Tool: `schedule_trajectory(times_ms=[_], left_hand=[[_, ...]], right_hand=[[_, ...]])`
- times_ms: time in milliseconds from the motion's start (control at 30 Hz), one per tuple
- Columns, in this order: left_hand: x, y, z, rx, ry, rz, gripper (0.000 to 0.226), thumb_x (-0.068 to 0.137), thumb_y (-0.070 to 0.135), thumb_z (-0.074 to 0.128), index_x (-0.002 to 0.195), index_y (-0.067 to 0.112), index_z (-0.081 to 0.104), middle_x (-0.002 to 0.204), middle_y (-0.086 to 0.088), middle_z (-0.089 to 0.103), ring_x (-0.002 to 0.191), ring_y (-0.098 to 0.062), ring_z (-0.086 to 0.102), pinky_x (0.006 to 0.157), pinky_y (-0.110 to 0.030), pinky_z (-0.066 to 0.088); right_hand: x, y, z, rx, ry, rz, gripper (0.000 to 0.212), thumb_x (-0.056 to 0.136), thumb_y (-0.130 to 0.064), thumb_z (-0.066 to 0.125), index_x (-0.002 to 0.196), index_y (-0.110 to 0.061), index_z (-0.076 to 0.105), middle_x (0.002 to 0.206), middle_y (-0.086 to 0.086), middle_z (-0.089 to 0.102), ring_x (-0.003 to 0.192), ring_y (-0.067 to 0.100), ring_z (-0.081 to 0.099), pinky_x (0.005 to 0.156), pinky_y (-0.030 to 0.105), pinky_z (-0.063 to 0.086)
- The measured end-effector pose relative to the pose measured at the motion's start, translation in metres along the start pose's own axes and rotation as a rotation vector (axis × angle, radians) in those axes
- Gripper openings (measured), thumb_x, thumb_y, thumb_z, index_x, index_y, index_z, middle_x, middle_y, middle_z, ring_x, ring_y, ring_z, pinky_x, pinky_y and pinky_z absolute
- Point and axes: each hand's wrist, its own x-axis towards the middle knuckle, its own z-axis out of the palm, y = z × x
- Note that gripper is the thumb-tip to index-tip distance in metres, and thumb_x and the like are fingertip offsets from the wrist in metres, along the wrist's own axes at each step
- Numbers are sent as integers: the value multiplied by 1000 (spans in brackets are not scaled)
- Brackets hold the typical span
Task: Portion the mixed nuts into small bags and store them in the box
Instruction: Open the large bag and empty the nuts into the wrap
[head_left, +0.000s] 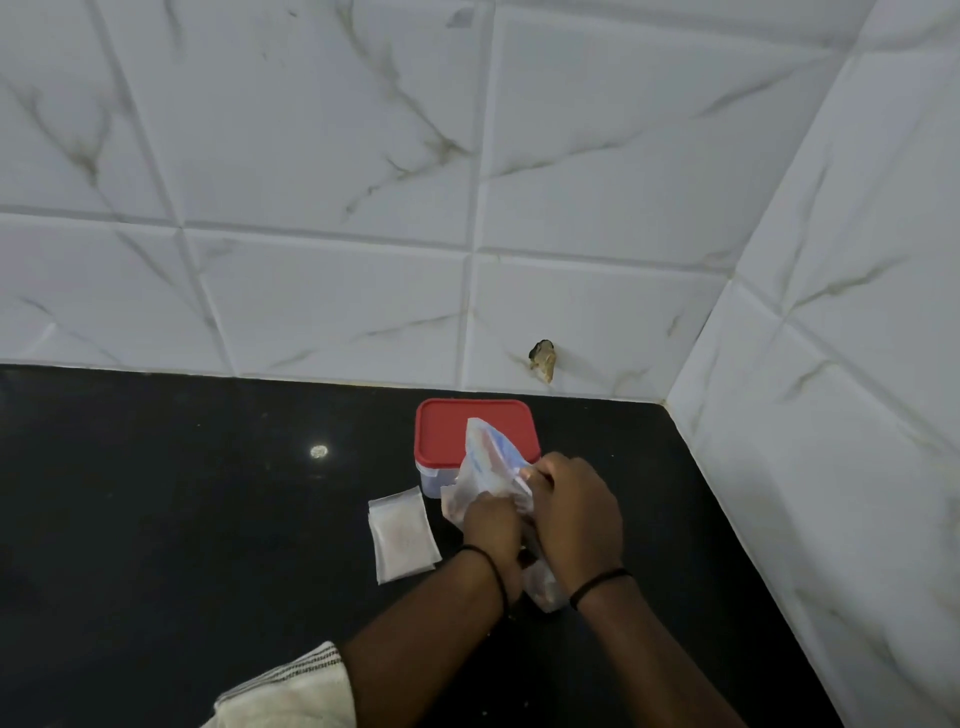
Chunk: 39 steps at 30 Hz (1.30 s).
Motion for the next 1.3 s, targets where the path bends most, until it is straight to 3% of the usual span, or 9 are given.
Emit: schedule_trajectory(times_ms=[133,300,433,600,733,833,1000,1100,1300], left_hand=[[10,1,5,-131,70,78,35,101,33,40,123,12,57,115,-18,64,104,-32,61,98,-53,49],[20,2,1,17,164,232,32,103,34,38,92,12,59,109,-17,66,103,-31,62,97,-51,49],[17,26,-27,-145,-41,30,34,99,39,48,107,12,67,97,-15,71,95,-33,66,86,-49,55],[32,54,-51,5,-151,-102,31,96,29,50,107,5,67,83,-18,72,80,-36,68,69,-47,56],[35,54,-35,144,-205,-86,35,95,31,53,112,5,68,101,-20,72,99,-37,67,88,-53,54],[39,55,-27,243,-220,-47,36,97,32,53,113,4,68,96,-18,73,94,-34,68,87,-47,55],[42,57,-20,424,-239,-13,34,95,34,56,103,4,69,86,-16,74,82,-29,68,73,-37,54],[42,62,-14,482,-266,24,30,96,32,55,87,6,68,73,-11,69,67,-21,64,67,-31,52],[44,71,-13,676,-297,165,32,97,41,54,85,12,64,73,-4,65,70,-18,58,71,-33,46]], right_hand=[[5,-4,-7,89,17,135,29,103,-35,45,79,-23,57,73,-7,56,67,9,55,59,26,46],[14,1,-16,407,-148,474,33,104,-31,43,84,-13,63,79,4,60,72,15,57,59,26,42],[24,20,-42,762,-362,827,26,102,-25,49,93,-7,65,82,8,62,66,18,57,61,30,46],[6,61,-52,1151,-334,973,22,96,-20,50,92,-4,64,67,13,63,55,25,61,46,30,52],[8,79,-50,751,-288,832,21,95,-20,50,88,-4,62,84,16,62,73,27,62,64,35,53],[14,89,-57,180,-357,483,15,97,-19,53,90,-14,65,91,7,66,79,19,63,72,32,52],[21,61,-62,186,-322,184,37,102,-29,49,138,-20,54,130,-3,60,118,13,57,93,23,42],[17,47,-49,103,-490,39,29,101,-34,49,126,-24,60,111,-7,65,99,10,63,81,23,51],[13,46,-25,91,-295,92,24,100,-34,52,92,-16,64,82,-2,65,76,11,63,74,31,57]])
